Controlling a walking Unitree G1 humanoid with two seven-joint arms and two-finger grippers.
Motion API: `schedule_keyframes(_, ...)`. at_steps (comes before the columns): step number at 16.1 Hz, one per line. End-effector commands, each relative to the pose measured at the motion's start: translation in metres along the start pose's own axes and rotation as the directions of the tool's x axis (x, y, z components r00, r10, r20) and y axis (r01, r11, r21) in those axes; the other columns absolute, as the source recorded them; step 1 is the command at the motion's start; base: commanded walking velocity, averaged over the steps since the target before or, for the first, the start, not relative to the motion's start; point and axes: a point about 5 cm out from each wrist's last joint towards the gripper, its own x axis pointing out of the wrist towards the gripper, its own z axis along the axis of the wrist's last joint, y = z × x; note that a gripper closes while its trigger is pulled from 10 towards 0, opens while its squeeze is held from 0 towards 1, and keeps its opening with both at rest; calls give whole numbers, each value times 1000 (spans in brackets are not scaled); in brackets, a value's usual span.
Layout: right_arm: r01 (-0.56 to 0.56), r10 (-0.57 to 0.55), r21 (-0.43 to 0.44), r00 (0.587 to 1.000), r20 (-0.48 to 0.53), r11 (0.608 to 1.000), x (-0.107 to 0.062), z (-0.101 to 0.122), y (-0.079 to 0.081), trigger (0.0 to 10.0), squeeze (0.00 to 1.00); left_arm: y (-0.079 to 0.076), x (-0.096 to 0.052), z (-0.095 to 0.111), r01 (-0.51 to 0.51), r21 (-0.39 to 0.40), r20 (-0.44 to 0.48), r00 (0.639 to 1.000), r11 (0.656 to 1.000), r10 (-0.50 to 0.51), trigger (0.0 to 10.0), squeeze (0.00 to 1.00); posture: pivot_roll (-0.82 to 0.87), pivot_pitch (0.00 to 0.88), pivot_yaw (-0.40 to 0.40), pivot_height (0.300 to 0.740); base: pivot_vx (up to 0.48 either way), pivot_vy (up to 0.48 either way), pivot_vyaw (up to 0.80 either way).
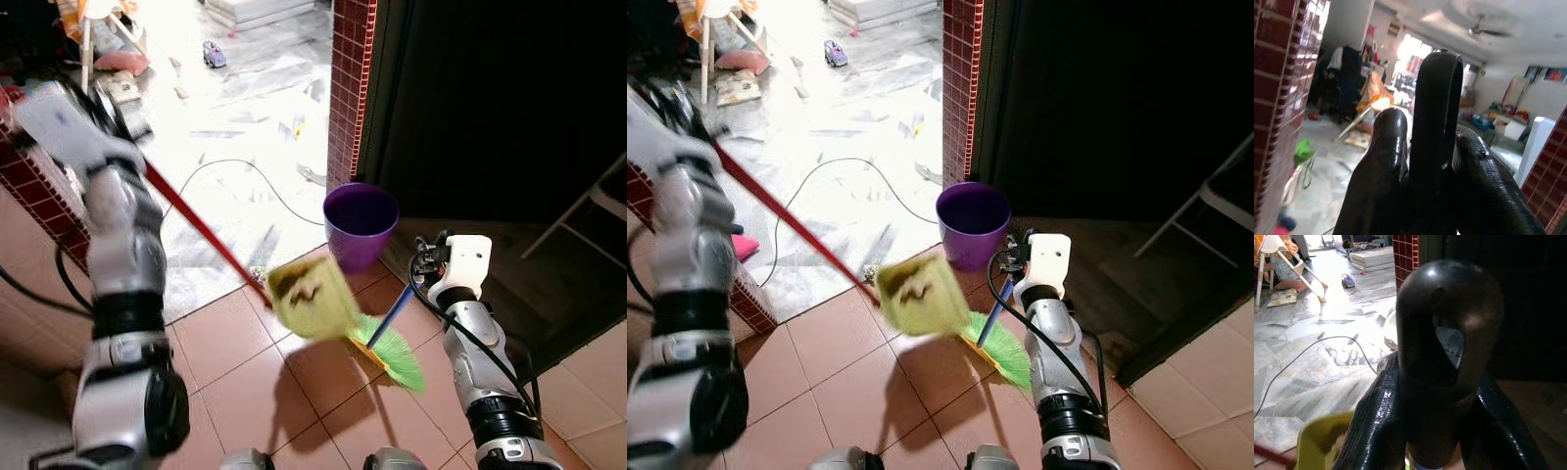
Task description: Sweep floor
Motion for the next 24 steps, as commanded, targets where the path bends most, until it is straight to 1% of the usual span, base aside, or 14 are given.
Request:
schedule_keyframes(1, -19, 21, 14, 991, -131, 1000, -8, -25, 5, 10000, 0, -5, 10, 25, -3, -41, 104, 995, 999, 7, 10000, 0, -139, 0, 69, 740, 0, 0, -644)
schedule_keyframes(3, -29, 32, 20, 988, -150, 999, -10, -28, 8, 10000, 0, -9, 17, 35, -8, -62, 136, 991, 998, 16, 10000, 0, -140, 0, 69, 740, 0, 0, -800)
schedule_keyframes(5, -48, 52, 26, 987, -150, 999, -10, -28, 11, 10000, 0, -18, 26, 54, -8, -98, 202, 979, 995, 28, 10000, 0, -144, 0, 69, 740, 0, 0, -750)
schedule_keyframes(6, -50, 53, 26, 987, -150, 998, -10, -28, 11, 10000, 0, -19, 27, 55, -8, -100, 208, 978, 995, 28, 10000, 0, -144, 0, 70, 740, 0, 0, -700)
schedule_keyframes(8, -60, 63, 28, 987, -149, 998, -9, -26, 13, 10000, 0, -26, 31, 62, 11, -98, 231, 973, 995, 12, 10000, 0, -147, 0, 75, 740, 135, 0, 0)
schedule_keyframes(10, -68, 72, 31, 986, -153, 997, -10, -27, 15, 10000, 0, -29, 32, 59, 17, -97, 226, 974, 995, 5, 10000, 0, -148, 0, 80, 740, 298, 0, 0)
schedule_keyframes(13, -80, 84, 32, 984, -157, 996, -12, -28, 18, 10000, 0, -29, 32, 54, 16, -89, 217, 976, 996, 4, 10000, 0, -149, 0, 80, 740, 325, 0, 0)
schedule_keyframes(17, -98, 101, 28, 983, -155, 995, -11, -27, 20, 10000, 0, -26, 35, 55, -10, -80, 226, 974, 997, 28, 10000, 0, -148, 0, 83, 740, 369, 0, 0)
schedule_keyframes(24, -111, 113, 24, 982, -151, 994, -12, -26, 23, 10000, 0, -31, 35, 56, 16, -78, 240, 971, 997, 4, 10000, 0, -149, 0, 86, 740, 436, 0, 0)
